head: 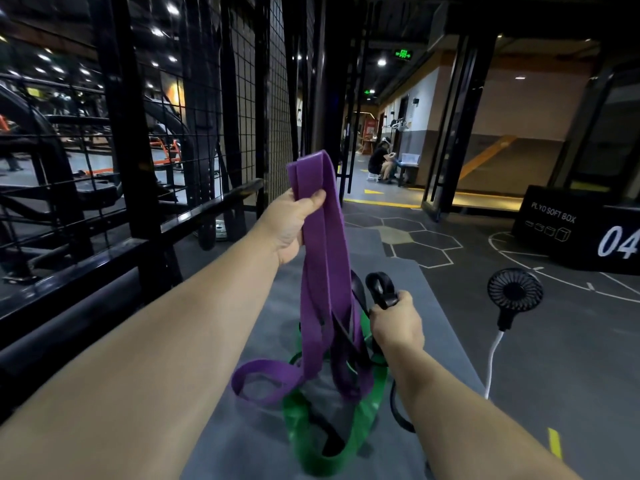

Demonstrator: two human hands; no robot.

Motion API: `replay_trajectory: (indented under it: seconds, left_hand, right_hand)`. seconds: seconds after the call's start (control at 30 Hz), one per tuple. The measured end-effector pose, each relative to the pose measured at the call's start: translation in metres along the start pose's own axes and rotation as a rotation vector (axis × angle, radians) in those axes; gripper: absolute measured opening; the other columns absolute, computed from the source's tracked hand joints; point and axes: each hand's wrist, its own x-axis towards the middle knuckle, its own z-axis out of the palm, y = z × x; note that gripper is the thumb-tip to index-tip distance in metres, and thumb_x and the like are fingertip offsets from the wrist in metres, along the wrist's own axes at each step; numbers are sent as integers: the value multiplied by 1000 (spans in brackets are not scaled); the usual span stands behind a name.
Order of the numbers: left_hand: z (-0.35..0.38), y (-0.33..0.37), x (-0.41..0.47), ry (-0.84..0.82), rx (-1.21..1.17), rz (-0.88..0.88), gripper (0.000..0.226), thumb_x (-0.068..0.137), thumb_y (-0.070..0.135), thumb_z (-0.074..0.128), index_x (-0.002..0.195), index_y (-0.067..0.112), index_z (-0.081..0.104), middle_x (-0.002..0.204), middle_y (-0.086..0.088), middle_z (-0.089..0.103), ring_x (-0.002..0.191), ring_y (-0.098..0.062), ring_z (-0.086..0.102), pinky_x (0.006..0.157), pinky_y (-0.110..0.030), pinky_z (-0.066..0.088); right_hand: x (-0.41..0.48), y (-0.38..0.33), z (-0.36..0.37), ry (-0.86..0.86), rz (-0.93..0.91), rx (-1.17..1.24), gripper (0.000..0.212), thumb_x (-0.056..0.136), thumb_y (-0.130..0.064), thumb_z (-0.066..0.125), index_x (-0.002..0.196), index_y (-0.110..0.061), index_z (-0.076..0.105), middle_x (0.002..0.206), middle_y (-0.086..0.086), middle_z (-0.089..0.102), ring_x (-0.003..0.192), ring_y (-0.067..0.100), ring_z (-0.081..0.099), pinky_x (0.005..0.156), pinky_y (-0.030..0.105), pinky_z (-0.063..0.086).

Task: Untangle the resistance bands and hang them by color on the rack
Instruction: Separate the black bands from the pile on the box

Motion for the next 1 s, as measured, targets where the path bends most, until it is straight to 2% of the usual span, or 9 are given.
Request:
replay_trajectory:
  seconds: [0.07,0.23,0.33,0.53,0.67,0.73,0.8,0.87,1.0]
  left_hand:
    - [-3,-6,-2,25,-80,-28,15,98,11,50,87,13,60,65,2,66,63,-16,63,60,-32,55]
    - [-2,-31,-17,-44,-187,-165,7,91,15,57,85,12,60,66,2,62,55,-13,58,56,-27,51]
    - [4,-46,-25,-108,-268,-255,6,82,16,60,84,11,61,65,2,61,50,-11,56,51,-22,48]
    - [22,-42,-28,-146,-368,-257,15,88,17,45,81,12,57,61,4,57,49,-10,49,54,-24,42]
    - [16,-36,-19,5,-335,-213,19,93,16,50,78,12,60,60,2,60,50,-13,55,51,-23,48]
    - [5,-36,-13,157,-242,-180,14,93,15,55,80,14,60,61,0,62,56,-17,59,57,-28,51]
    - [-8,-42,-7,304,-48,-160,1,92,17,61,91,18,61,75,-3,66,71,-21,62,70,-34,51]
    - [-20,-52,-3,387,193,-159,17,92,23,63,108,19,60,92,-3,67,87,-23,63,82,-37,49]
    - [-36,-81,-6,445,481,-209,31,93,25,61,120,13,53,97,-4,64,82,-19,59,73,-31,46]
  right_hand:
    - [0,0,-1,-3,2,22,20,89,-21,52,107,-24,43,75,-2,56,63,16,54,53,29,37]
    - [3,-11,0,31,50,219,13,85,-22,56,96,-20,48,78,4,59,72,25,55,68,36,43]
    - [1,-24,0,18,3,237,16,84,-26,56,99,-22,50,81,3,61,69,21,56,61,33,42]
    - [-4,-20,-3,-75,-72,-140,23,86,-34,54,103,-22,45,74,-6,51,68,18,49,68,32,37]
    - [-3,2,0,-109,-38,-311,29,86,-40,54,103,-18,45,86,1,59,79,25,55,71,34,44]
    - [2,13,-1,-72,-3,-302,27,85,-33,55,104,-17,44,83,2,58,77,26,56,68,35,44]
    - [6,18,-6,-26,43,-253,25,85,-25,53,106,-16,43,80,2,55,75,28,55,65,34,41]
    - [9,19,-10,21,63,-156,24,85,-22,51,107,-17,42,79,4,57,71,26,56,61,33,41]
    - [10,7,-10,72,54,69,24,86,-22,52,110,-20,45,78,5,58,66,23,56,56,31,40]
